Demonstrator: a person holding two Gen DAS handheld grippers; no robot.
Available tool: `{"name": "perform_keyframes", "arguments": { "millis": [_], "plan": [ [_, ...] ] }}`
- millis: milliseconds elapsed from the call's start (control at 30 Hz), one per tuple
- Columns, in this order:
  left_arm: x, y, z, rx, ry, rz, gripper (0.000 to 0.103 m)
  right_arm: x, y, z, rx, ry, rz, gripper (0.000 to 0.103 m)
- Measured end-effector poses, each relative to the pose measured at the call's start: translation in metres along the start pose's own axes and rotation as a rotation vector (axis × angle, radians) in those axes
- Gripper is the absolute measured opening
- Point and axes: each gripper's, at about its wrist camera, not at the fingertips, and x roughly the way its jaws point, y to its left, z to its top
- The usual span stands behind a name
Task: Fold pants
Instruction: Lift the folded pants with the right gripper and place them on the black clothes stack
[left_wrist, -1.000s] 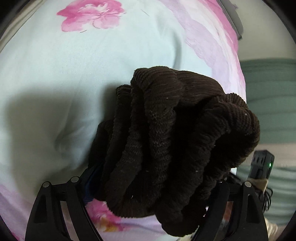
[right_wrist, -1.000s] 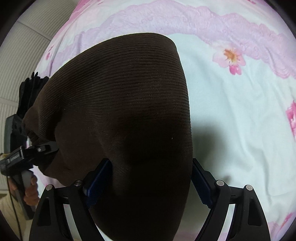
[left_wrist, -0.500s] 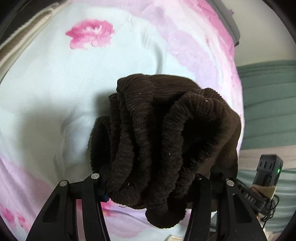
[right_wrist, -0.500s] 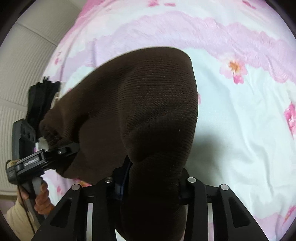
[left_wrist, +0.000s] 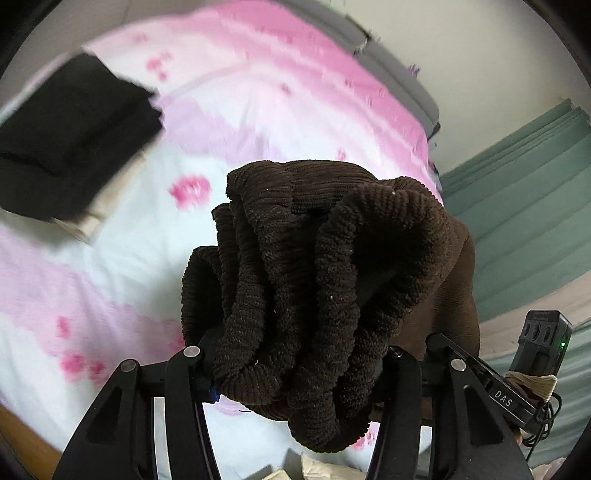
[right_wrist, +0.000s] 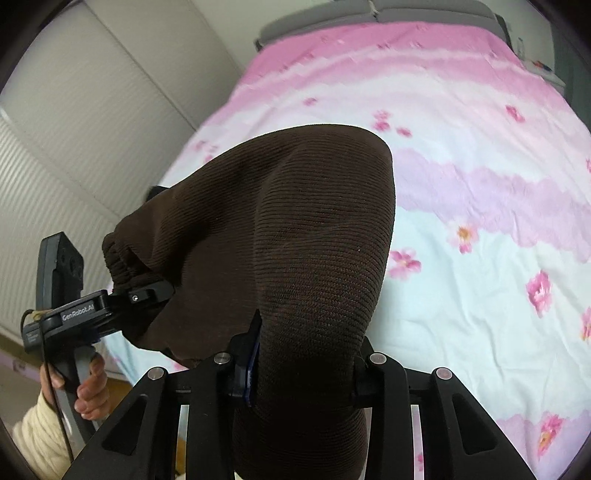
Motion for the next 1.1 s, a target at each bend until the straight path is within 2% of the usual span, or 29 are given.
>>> {"name": "perform_keyframes", "arguments": {
  "millis": [67, 233, 333, 500, 633, 733, 933, 1100],
  "plan": [
    [-0.029, -0.004, -0.002, 0.004, -0.049, 0.024, 0.052, -0.01, 0.015, 0.002, -0.033, -0.022, 0.027, 0.035],
    [-0.07, -0.008, 0.003, 0.018, -0.148, 0.041, 0.052, -0.031, 0.047, 0.014, -0.108, -0.074, 0.096, 0.035],
    [-0.092, 0.002, 0.01, 0.031, -0.196, 0.035, 0.052, -0.036, 0.075, 0.014, -0.151, -0.113, 0.099, 0.035],
    [-0.126, 0.043, 0.026, 0.041, -0.249, 0.004, 0.052, -0.042, 0.126, 0.014, -0.21, -0.154, 0.086, 0.035],
    [-0.147, 0.092, 0.053, 0.051, -0.21, -0.031, 0.052, -0.034, 0.165, 0.009, -0.187, -0.191, 0.074, 0.035],
    [-0.161, 0.135, 0.08, 0.096, -0.167, -0.037, 0.052, -0.017, 0.201, 0.005, -0.139, -0.196, 0.049, 0.035],
    [-0.185, 0.208, 0.133, 0.13, -0.093, -0.01, 0.052, 0.039, 0.269, 0.005, -0.044, -0.178, 0.051, 0.035],
    [-0.193, 0.259, 0.175, 0.123, -0.056, -0.029, 0.052, 0.09, 0.315, 0.019, -0.04, -0.143, 0.056, 0.035]
  ]
}}
